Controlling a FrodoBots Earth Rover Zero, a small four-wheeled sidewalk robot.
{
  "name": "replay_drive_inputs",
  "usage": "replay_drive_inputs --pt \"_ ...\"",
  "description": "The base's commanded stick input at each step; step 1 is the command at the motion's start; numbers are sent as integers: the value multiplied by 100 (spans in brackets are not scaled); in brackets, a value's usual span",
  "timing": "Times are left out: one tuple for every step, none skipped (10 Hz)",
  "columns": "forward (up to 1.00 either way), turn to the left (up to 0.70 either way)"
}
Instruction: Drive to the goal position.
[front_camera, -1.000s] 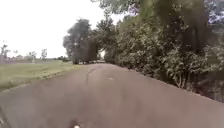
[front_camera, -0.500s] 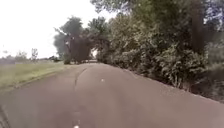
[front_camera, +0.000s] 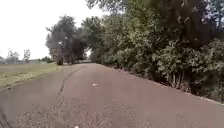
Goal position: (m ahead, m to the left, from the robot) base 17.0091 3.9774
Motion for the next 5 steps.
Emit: replay_drive_inputs --pt "100 -6" --pt "100 -6" --pt "100 -6" --pt "100 -6" --pt "100 -6"
